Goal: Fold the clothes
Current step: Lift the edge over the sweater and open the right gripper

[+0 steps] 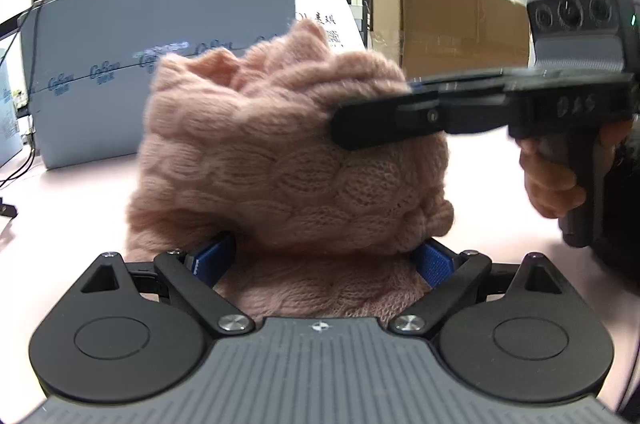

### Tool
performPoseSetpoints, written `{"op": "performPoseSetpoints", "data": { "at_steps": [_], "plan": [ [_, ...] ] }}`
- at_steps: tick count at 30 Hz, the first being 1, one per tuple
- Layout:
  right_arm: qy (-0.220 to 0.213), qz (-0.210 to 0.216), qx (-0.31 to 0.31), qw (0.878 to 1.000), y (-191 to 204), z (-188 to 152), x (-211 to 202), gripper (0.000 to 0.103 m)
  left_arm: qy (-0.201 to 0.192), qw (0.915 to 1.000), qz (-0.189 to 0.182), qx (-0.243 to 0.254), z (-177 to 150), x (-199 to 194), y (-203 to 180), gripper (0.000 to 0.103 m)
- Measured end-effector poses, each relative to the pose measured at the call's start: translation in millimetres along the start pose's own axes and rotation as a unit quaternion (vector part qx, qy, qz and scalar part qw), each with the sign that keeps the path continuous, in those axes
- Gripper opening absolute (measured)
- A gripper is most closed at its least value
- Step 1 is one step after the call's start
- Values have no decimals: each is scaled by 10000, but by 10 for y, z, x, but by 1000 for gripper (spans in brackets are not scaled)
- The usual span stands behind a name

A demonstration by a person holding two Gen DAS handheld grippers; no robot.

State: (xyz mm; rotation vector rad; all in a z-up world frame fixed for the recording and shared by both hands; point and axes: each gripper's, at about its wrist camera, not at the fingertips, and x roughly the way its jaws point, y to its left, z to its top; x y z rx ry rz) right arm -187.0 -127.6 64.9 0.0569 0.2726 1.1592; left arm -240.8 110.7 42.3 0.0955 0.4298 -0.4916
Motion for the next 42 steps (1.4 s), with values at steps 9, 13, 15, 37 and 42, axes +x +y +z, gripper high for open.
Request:
{"op": "performPoseSetpoints", "data": {
  "at_steps": [9, 13, 15, 37, 42],
  "plan": [
    [-53, -361, 144, 9992, -88, -29, 14, 24, -293, 9948, 920, -332, -44, -422, 290, 93],
    [31, -1006, 439, 9940, -231, -50, 54, 24, 253, 9931, 1026, -517, -60, -195, 356, 93],
    [95, -1417, 605, 9880, -311, -62, 77, 24, 493, 9912, 1039, -649, -96, -47, 422, 93],
    [1286, -2352, 776, 9603, -400, -84, 202, 50, 895, 9958, 186, -51, 41, -87, -261, 93],
    [1530, -2316, 1215, 9530, -485, -154, 264, 15, 917, 9946, 471, 76, 22, 159, -420, 88]
  ]
}}
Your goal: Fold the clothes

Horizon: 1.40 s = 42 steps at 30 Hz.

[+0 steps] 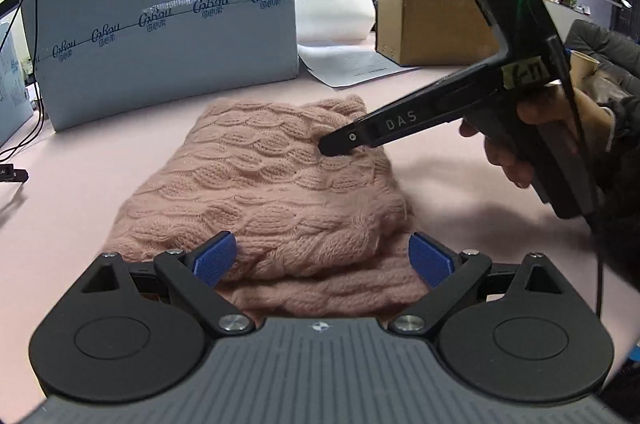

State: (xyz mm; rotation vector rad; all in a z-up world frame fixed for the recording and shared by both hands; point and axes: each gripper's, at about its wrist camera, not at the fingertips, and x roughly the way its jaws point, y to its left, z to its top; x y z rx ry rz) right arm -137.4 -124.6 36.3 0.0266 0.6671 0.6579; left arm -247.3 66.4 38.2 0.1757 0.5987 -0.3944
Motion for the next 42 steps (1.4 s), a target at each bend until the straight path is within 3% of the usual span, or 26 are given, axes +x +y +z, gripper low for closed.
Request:
{"op": "performPoseSetpoints", "data": {
  "at_steps": [2, 4, 5, 8, 14, 19, 21, 22, 23, 25, 26, 28, 31, 34, 38, 40, 42],
  "plan": [
    [-185, 57, -28, 9998, -6, -13, -51, 14, 3, 9997, 252, -73, 23, 62, 4, 44],
    [-314, 175, -12, 9994, 3, -32, -118, 13, 82, 9989, 421, -164, 46, 88, 44, 26],
    [-368, 263, 22, 9990, 10, -33, -155, 13, 77, 9988, 443, -191, 53, 73, 63, 18],
    [-486, 498, 142, 9975, 32, -5, -268, 13, 64, 9986, 492, -189, 61, -35, 123, 16],
    [-402, 457, 305, 9977, 61, 33, -407, 13, 163, 9988, 448, -85, -1, -334, 111, 16],
    [456, 83, 627, 9970, -54, -81, -163, 13, 500, 9984, 276, -1, -127, -305, 40, 17],
    [562, 81, 722, 9958, -117, -109, -91, 13, 476, 9986, 250, 30, -168, -281, 25, 22],
    [550, 112, 738, 9957, -130, -104, -89, 13, 442, 9987, 229, 55, -175, -283, 28, 34],
    [528, 117, 709, 9960, -124, -97, -102, 13, 441, 9988, 212, 76, -174, -291, 32, 57],
    [380, 146, 570, 9975, -84, -83, -164, 27, 417, 9988, 214, 154, -157, -356, 30, 91],
    [281, 119, 492, 9983, -56, -69, -211, 31, 315, 9989, 262, 213, -148, -415, 20, 90],
    [27, 98, 319, 9994, 0, -38, -344, 51, 10, 9986, 376, 366, -103, -611, 0, 90],
    [-186, 245, 281, 9991, 17, -2, -532, 62, -136, 9988, 158, 434, -73, -768, -38, 90],
    [-131, 129, 336, 9993, -21, -14, -546, 62, -24, 9976, -83, 680, -81, -767, -229, 90],
    [25, -56, 355, 9994, -66, -60, -378, 59, 70, 9941, -77, 1082, -90, -568, -528, 90],
    [62, -41, 343, 9994, -68, -81, -311, 48, 70, 9933, -45, 1150, -79, -483, -594, 89],
    [106, -72, 247, 9996, -39, -103, -250, 33, 118, 9931, -32, 1170, -64, -388, -607, 80]
  ]
}}
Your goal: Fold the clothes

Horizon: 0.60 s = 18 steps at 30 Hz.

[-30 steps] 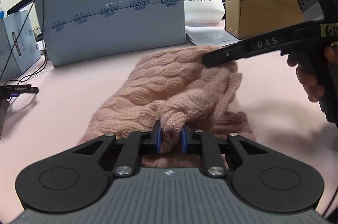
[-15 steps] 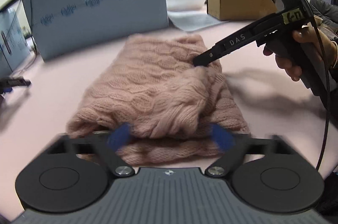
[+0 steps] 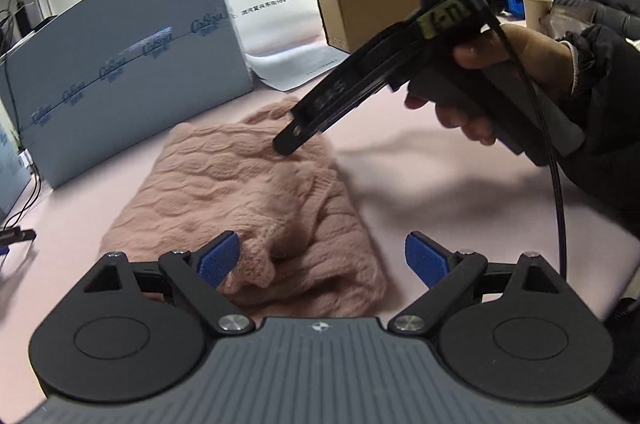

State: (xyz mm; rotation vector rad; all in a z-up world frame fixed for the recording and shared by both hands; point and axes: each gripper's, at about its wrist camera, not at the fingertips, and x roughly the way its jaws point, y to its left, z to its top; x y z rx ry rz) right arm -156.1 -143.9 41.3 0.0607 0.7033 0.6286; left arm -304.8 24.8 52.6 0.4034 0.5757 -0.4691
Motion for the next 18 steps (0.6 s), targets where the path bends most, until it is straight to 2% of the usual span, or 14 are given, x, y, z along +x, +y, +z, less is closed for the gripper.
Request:
{"op": "performPoseSetpoints", "data": {
  "at_steps": [1, 2, 3, 5, 7, 10, 13, 16, 18],
  "plan": [
    [-13, -20, -19, 10000, 8, -6, 17, 27, 73, 10000, 41, -48, 13, 58, 12, 72],
    [-49, -39, -14, 10000, 10, -8, 22, 25, 159, 9998, 89, -117, 25, 119, 31, 59],
    [-85, -58, -8, 9999, 12, -10, 27, 21, 276, 9992, 136, -239, 37, 182, 68, 52],
    [-163, -50, 42, 9998, 11, -27, 41, 20, 373, 9979, 160, -499, 46, 221, 160, 35],
    [-261, -25, 69, 9996, 11, -25, 16, 20, 388, 9964, 180, -726, 49, 220, 244, 26],
    [-422, 4, 57, 9991, 30, -25, -34, 19, 329, 9940, 155, -1031, 72, 168, 350, 20],
    [-688, 30, 85, 9976, 35, -16, -126, 18, 183, 9937, 131, -1099, 108, 88, 369, 19],
    [-973, 61, 115, 9952, 28, -2, -231, 14, 9, 9955, 153, -940, 159, -20, 309, 19],
    [-1071, 96, 173, 9941, -15, 41, -310, 14, -27, 9976, 193, -657, 175, -63, 205, 20]
  ]
}}
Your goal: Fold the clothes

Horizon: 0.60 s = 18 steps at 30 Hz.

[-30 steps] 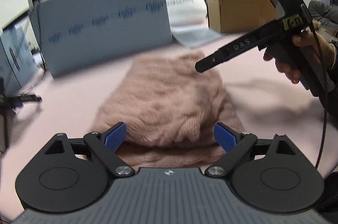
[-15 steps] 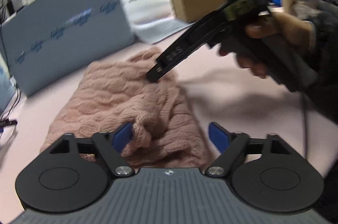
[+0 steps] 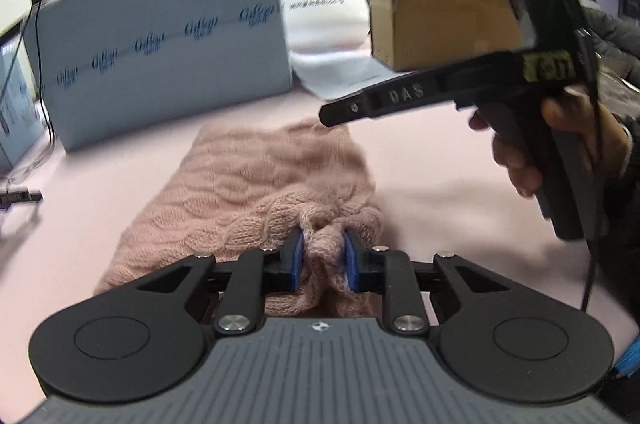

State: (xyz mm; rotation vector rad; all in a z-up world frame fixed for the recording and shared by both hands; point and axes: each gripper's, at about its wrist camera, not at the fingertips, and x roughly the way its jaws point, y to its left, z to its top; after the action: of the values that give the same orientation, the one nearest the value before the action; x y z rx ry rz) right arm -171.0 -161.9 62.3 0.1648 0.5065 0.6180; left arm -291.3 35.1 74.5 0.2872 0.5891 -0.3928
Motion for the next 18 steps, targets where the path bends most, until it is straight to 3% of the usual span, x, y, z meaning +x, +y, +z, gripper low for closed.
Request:
{"op": "performPoseSetpoints", "data": {
  "at_steps": [3, 4, 5, 6, 7, 11, 16, 18],
  "plan": [
    [412, -39, 33, 9991, -75, 13, 52, 15, 211, 9985, -29, 511, -65, 38, -170, 27],
    [538, -46, 45, 9985, -93, 3, 84, 17, 290, 9978, -40, 603, -88, 58, -196, 40],
    [648, -50, 59, 9979, -106, -16, 123, 23, 378, 9967, -45, 714, -115, 79, -232, 57],
    [757, -53, 73, 9971, -120, -35, 162, 41, 440, 9956, -44, 825, -145, 90, -272, 65],
    [866, -57, 88, 9962, -133, -54, 200, 50, 415, 9955, -52, 855, -160, 78, -274, 74],
    [945, -153, -134, 9953, -53, -98, 257, 50, 73, 9976, -87, 686, -109, -58, -203, 81],
    [934, -199, -267, 9951, 29, -124, 269, 16, -247, 9978, 89, 611, 19, -90, -185, 81],
    [874, -188, -292, 9956, 55, -121, 248, 13, -253, 9977, 134, 613, 75, 4, -202, 81]
  ]
}}
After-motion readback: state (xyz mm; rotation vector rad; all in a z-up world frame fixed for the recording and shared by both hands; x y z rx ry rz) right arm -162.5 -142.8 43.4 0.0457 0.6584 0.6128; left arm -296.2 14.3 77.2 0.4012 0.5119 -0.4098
